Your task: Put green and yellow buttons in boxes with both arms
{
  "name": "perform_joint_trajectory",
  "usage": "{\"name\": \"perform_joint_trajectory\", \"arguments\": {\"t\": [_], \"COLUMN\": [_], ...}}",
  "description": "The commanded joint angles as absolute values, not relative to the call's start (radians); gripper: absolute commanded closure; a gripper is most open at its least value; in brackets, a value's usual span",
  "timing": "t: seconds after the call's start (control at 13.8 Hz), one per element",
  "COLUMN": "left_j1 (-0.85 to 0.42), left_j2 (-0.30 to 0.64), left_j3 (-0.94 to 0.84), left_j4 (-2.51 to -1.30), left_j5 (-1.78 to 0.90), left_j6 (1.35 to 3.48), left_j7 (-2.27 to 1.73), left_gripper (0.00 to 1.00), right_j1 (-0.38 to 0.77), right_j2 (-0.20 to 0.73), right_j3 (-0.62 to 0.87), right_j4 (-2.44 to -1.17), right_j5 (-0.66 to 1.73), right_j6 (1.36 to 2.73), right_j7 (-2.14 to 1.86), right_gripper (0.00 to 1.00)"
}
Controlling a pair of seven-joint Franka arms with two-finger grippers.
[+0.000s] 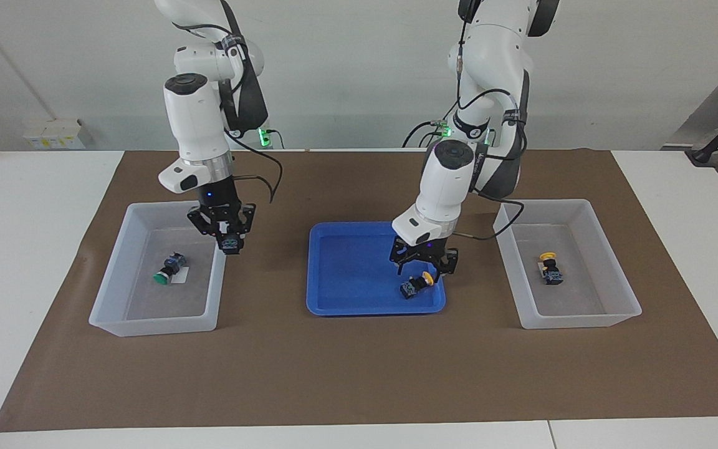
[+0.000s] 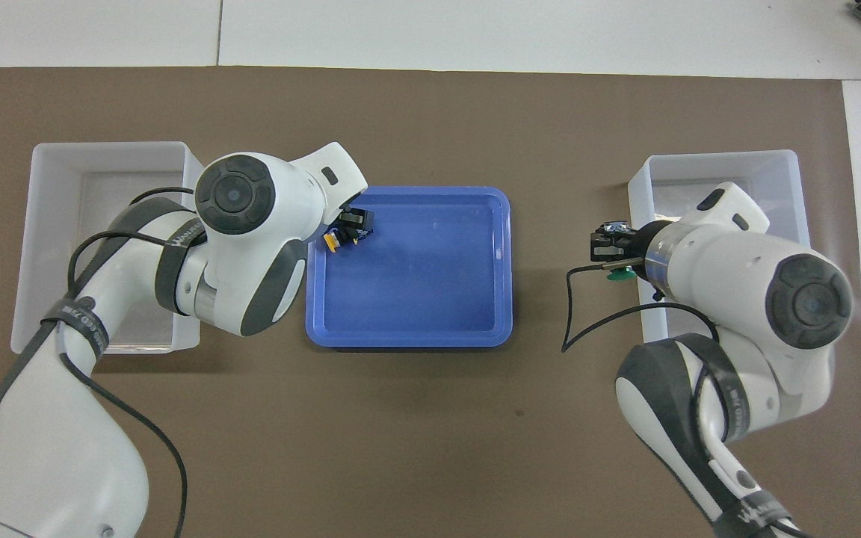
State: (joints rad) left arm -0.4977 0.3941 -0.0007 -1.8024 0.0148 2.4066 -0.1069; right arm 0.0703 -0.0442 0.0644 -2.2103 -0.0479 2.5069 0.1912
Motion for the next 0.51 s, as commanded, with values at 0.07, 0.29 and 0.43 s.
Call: {"name": "perform_joint_trajectory", "arguments": {"t": [0.07, 0.29, 0.43], "left_j1": [-0.506, -0.506, -0.528], "left_j2": [0.391, 0.408, 0.431], "left_j3": [0.017, 0.017, 0.018], "left_j4": [-1.822, -1.832, -1.832], "left_j5": [0.023, 0.025, 0.032], "left_j6": [2.418, 2.434, 2.456], "left_j7": [0.036, 0.112, 0.114], "left_gripper": [0.06, 0.06, 0.06], "right_j1": [-0.026, -0.106, -0.132], "right_j2": [-0.061, -0.051, -0.026], "right_j3": [0.075, 0.075, 0.075], "right_j4": [-2.230, -2.235, -2.237], "right_j5": [-0.048, -0.045, -0.043], "right_j6": [2.447, 2.424, 2.424], "right_j7": [0.071, -0.066, -0.118], "right_gripper": [1.00, 1.00, 1.00]}}
